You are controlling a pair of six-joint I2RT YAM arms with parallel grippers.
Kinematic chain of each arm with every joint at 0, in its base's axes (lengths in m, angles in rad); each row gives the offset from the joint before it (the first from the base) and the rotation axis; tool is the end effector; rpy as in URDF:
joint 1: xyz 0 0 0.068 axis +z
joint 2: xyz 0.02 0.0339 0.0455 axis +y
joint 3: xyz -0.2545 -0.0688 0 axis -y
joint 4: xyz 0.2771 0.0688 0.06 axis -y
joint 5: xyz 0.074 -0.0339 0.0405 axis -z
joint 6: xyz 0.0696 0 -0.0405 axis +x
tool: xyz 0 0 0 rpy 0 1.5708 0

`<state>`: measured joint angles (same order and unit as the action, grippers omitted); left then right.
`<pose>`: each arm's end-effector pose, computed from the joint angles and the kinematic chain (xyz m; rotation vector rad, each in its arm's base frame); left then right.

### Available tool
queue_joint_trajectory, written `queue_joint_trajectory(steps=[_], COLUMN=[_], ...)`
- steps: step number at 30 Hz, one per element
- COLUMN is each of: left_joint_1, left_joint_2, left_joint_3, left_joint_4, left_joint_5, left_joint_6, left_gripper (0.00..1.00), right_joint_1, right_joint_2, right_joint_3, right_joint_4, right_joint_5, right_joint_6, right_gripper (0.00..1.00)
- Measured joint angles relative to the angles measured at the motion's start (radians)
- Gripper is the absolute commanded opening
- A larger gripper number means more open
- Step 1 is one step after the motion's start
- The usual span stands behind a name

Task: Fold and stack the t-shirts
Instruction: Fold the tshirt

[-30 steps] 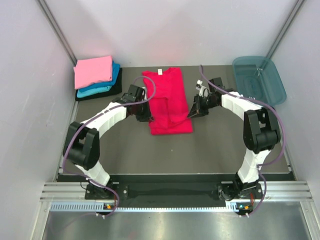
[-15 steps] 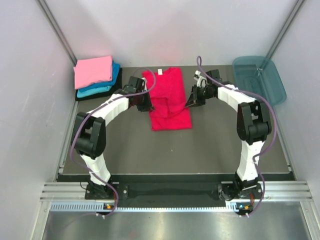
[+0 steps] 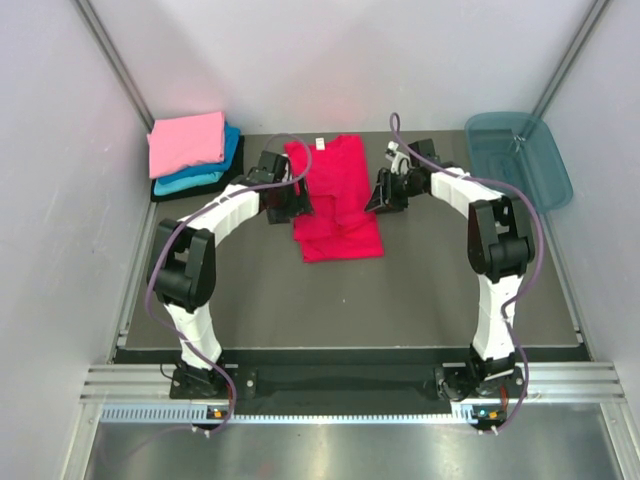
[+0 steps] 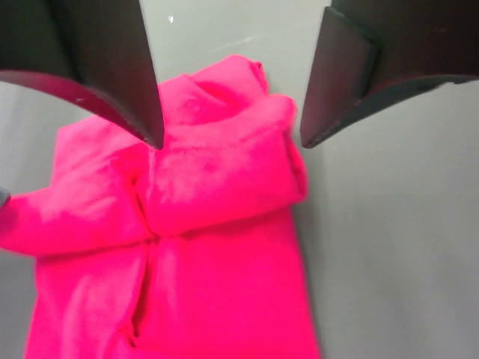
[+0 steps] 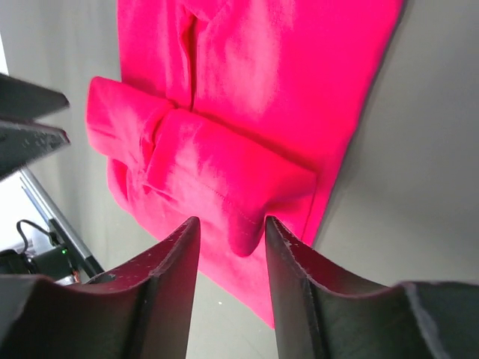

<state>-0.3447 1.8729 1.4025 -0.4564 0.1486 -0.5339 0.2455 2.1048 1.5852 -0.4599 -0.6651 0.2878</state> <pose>0.4254 -0.1637 0.1701 -0.1791 2.5626 -0.5374 0.4665 0.1612 0.1402 -0.2143 2.5555 1.0544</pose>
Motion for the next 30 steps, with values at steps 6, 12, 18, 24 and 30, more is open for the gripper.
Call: queue_joint_trajectory(steps=[6,12,18,24,30], left_joint_1=[0.003,0.02,0.02,0.017,0.017], left_joint_2=[-0.04,-0.164,-0.214,-0.151,-0.121], left_joint_3=[0.047,0.003,-0.25,-0.354,-0.35], left_joint_4=[-0.04,-0.092,-0.112,-0.117,-0.042], left_joint_5=[-0.102,-0.037,0.127,0.205,0.241], left_joint_6=[0.084,0.098,0.01,-0.085,-0.146], left_gripper=[0.82,0.76,0.77,0.75,0.65], right_joint_1=[-0.024,-0.093,-0.103,-0.099,-0.093], right_joint_2=[-0.07,-0.235,-0.267,-0.226,-0.19], right_joint_3=[-0.039,-0.168,-0.336,-0.408,-0.407], right_joint_4=[-0.048,-0.102,-0.098,-0.077,-0.023], right_joint_5=[0.009,0.014,-0.014,-0.048,-0.068], right_joint_6=[-0.019,-0.037,-0.011,0.04,0.075], right_gripper=[0.42,0.43,0.46,0.47,0.47])
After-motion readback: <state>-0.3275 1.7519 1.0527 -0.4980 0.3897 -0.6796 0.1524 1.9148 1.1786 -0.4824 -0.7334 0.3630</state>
